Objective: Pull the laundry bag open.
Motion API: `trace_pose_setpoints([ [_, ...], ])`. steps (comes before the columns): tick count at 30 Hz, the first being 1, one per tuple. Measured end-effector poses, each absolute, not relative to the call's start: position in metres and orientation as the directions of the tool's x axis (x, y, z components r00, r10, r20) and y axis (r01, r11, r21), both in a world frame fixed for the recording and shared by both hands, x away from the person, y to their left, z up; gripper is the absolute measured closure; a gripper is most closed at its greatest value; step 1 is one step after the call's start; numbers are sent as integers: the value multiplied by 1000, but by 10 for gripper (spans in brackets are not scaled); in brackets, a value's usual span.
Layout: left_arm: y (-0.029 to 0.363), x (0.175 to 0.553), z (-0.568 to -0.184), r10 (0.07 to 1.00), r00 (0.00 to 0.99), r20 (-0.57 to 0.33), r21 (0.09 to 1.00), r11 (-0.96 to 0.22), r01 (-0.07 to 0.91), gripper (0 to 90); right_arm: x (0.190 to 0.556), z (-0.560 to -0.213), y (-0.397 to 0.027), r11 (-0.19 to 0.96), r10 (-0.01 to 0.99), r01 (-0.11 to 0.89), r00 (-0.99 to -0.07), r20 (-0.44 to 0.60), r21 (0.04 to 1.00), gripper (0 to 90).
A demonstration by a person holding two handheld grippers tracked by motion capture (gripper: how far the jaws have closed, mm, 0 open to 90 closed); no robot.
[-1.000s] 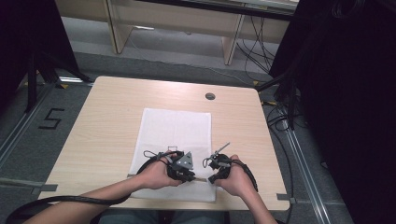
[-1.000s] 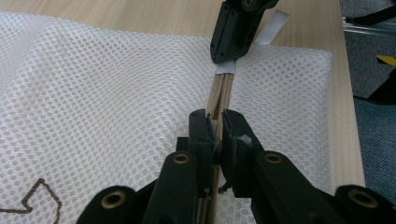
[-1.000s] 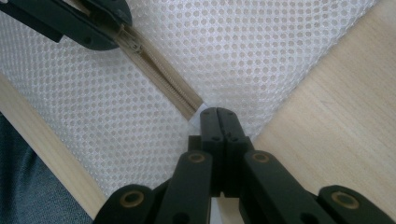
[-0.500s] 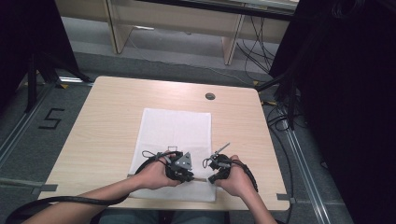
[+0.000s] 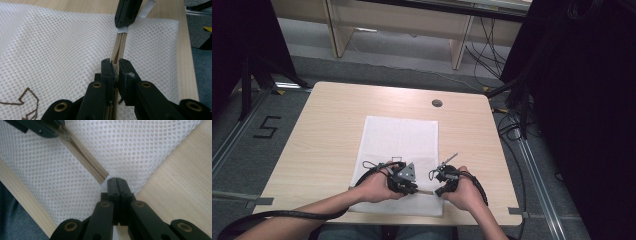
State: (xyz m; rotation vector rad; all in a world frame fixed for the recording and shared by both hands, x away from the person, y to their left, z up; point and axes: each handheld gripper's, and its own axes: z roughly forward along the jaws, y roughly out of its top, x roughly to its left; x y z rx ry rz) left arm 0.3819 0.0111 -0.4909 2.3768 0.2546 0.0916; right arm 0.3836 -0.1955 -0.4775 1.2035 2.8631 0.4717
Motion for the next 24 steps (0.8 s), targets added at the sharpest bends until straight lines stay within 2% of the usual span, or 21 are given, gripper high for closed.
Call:
trace_pose_setpoints([
  [5,13,382,-491,213,977,-7,692,-705,158,822,383,-477,-195,662,698,699,-706,115,272,900],
  [9,15,381,-492,193,981,21,699,-704,124,823,383,-477,-196,661,698,700,-706,119,271,900],
  [13,18,381,-493,211,977,-12,708,-688,157,823,384,-478,-197,666,691,692,-713,118,278,900],
  [24,17,381,-491,212,977,-8,714,-684,154,822,384,-477,-194,672,693,692,-713,106,264,900],
])
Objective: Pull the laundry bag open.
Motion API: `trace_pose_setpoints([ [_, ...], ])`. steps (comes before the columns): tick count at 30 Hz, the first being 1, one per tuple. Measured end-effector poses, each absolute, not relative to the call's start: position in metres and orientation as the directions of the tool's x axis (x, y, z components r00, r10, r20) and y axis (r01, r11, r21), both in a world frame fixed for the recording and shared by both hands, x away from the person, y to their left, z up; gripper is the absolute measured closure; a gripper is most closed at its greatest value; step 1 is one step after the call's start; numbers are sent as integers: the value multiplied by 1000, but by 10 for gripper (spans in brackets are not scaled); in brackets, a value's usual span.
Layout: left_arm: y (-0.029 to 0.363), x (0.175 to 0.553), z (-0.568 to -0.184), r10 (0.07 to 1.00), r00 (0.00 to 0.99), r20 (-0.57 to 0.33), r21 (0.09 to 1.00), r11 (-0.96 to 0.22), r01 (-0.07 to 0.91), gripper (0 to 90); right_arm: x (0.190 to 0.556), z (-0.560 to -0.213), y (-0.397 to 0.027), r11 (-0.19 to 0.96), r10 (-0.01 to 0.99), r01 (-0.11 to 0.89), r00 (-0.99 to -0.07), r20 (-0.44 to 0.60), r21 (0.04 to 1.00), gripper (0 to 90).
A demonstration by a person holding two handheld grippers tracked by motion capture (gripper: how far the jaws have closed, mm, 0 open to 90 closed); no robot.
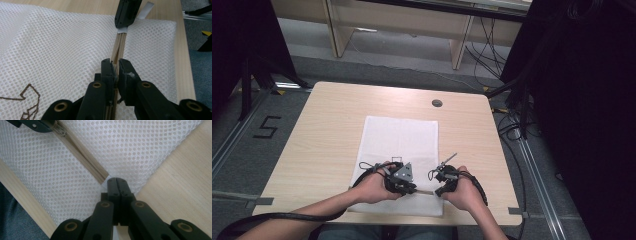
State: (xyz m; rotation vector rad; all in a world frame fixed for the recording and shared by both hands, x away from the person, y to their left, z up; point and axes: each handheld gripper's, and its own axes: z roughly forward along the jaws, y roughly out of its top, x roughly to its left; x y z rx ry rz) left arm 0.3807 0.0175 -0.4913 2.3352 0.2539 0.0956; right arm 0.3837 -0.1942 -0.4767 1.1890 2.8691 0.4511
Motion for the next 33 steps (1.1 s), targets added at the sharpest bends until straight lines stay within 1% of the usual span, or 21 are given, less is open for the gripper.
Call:
trace_pose_setpoints([
  [2,18,381,-489,223,974,-32,720,-671,177,822,384,-477,-194,673,692,690,-715,103,266,900],
  [4,19,382,-489,211,977,-11,714,-683,155,822,383,-477,-194,661,702,702,-703,110,264,900],
  [5,20,382,-489,214,977,-26,716,-678,167,822,383,-477,-194,671,694,692,-712,103,265,900],
  [9,22,382,-491,210,977,-25,712,-683,165,822,384,-477,-194,676,690,687,-717,100,265,900],
  [12,24,383,-491,207,978,-8,709,-689,152,823,384,-477,-194,675,691,689,-716,99,265,900],
  [13,26,383,-490,217,976,-24,710,-684,169,823,384,-477,-194,677,690,687,-717,98,266,900],
  [14,29,383,-490,212,977,-1,707,-691,150,823,384,-477,-194,676,690,687,-717,99,265,900],
  [15,31,382,-490,225,974,-23,710,-682,174,823,384,-477,-194,679,687,684,-720,100,267,900],
  [19,34,382,-491,223,974,-41,716,-674,184,823,384,-477,-194,674,693,691,-714,100,263,900],
  [27,34,380,-489,225,974,-28,717,-675,177,822,384,-477,-194,681,684,681,-723,99,268,900],
  [33,38,379,-488,223,975,-24,719,-674,172,822,383,-477,-194,671,696,693,-712,100,262,900],
])
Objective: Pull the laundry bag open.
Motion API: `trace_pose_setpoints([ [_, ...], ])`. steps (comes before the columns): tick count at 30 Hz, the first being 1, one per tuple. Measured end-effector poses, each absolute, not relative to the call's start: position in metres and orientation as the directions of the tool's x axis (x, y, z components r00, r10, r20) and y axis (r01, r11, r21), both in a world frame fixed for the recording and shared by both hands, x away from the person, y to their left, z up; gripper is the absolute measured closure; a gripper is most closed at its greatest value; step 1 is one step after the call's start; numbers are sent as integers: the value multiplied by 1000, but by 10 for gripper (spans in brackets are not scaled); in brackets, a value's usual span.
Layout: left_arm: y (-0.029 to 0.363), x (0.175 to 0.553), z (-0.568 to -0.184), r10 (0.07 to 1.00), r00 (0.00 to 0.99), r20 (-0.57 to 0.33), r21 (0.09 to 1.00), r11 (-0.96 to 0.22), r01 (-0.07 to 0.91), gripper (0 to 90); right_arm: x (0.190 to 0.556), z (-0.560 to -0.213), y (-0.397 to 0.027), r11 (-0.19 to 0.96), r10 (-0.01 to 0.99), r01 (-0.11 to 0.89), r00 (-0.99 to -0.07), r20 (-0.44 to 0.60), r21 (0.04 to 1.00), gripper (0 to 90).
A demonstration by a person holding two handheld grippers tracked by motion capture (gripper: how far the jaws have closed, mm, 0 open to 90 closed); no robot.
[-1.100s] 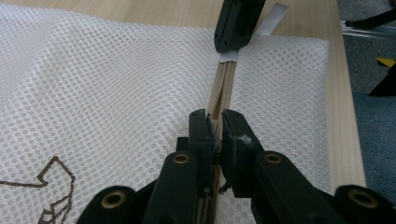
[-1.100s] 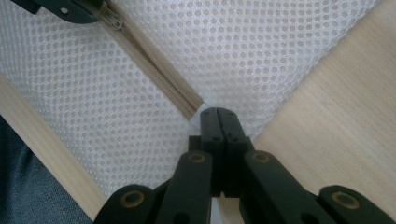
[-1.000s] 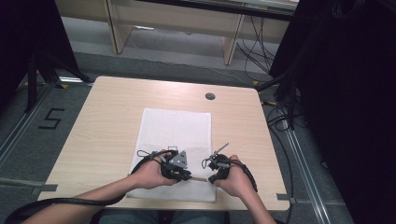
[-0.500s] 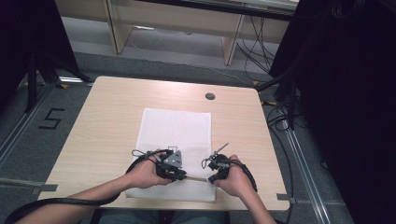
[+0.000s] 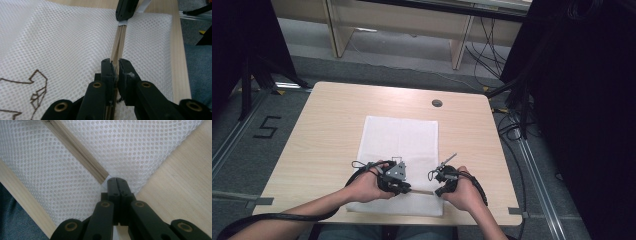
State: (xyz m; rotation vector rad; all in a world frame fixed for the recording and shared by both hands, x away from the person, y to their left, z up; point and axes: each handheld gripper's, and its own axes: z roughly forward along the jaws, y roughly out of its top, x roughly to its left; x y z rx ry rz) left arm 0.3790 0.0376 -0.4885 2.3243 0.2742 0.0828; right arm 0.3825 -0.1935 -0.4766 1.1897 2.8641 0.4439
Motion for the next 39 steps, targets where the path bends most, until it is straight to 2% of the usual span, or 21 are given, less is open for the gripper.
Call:
trace_pose_setpoints([
  [10,47,378,-487,232,972,-25,717,-673,180,822,384,-477,-194,682,684,681,-723,97,267,900],
  [12,48,379,-485,209,978,9,707,-693,142,822,383,-477,-194,676,690,687,-717,100,265,900],
  [14,49,378,-486,228,973,-27,716,-675,177,822,383,-477,-194,674,691,688,-716,101,269,900],
  [21,50,379,-486,217,976,-6,711,-686,157,822,383,-477,-194,672,692,690,-714,101,269,900],
  [27,53,378,-487,237,971,-40,722,-665,192,822,384,-478,-196,665,695,695,-710,113,273,900],
  [30,55,379,-487,230,973,-11,707,-687,170,822,384,-477,-195,669,694,693,-712,110,268,900],
  [34,58,378,-487,253,966,-48,717,-665,210,822,384,-477,-195,666,696,695,-710,110,271,900],
  [39,59,378,-487,242,970,-37,717,-670,194,822,383,-477,-194,661,702,701,-704,111,266,900],
])
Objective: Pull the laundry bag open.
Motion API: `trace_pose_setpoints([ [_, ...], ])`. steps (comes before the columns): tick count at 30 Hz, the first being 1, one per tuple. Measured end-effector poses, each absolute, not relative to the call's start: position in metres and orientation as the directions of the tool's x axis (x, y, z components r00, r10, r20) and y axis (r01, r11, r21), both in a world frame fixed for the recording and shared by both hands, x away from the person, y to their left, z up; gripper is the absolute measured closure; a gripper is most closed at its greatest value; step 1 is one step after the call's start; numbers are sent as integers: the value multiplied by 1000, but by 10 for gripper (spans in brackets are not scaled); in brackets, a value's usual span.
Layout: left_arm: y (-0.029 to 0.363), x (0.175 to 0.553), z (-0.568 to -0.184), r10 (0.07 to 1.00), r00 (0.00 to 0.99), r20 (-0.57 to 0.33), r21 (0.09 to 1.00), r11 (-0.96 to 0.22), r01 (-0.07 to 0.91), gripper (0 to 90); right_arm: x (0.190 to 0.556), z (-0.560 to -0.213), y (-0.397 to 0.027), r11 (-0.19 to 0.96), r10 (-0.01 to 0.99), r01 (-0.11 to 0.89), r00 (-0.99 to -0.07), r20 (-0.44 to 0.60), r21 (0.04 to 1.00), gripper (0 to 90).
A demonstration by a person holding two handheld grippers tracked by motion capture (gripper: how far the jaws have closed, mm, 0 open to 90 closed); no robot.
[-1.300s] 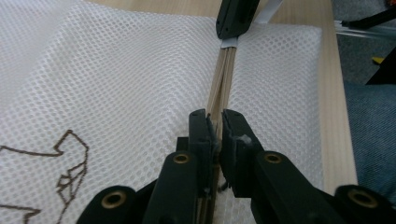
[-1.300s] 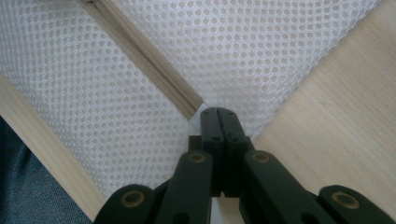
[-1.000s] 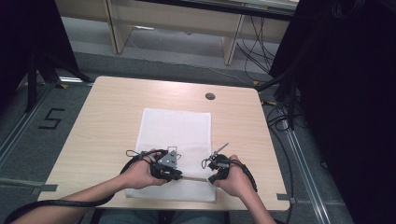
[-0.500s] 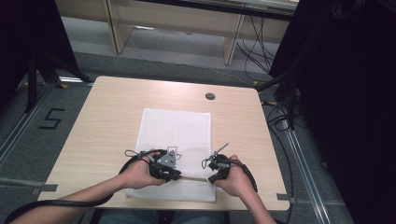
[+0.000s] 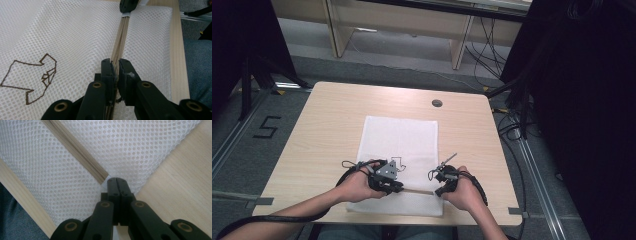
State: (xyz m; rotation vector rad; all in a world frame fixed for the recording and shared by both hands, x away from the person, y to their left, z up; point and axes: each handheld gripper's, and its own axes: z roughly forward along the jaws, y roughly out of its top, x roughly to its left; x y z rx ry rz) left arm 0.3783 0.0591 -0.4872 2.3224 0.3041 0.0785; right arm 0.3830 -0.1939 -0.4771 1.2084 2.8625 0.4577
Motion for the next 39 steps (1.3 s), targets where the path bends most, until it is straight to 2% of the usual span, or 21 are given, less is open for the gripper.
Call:
trace_pose_setpoints([
  [32,71,380,-484,243,969,-43,722,-662,199,822,384,-477,-195,666,695,695,-710,111,270,900],
  [34,74,381,-484,240,971,-20,710,-680,183,822,384,-477,-196,665,696,696,-709,112,271,900],
  [39,80,381,-484,256,965,-52,723,-657,213,822,385,-477,-195,666,696,696,-709,114,268,900],
])
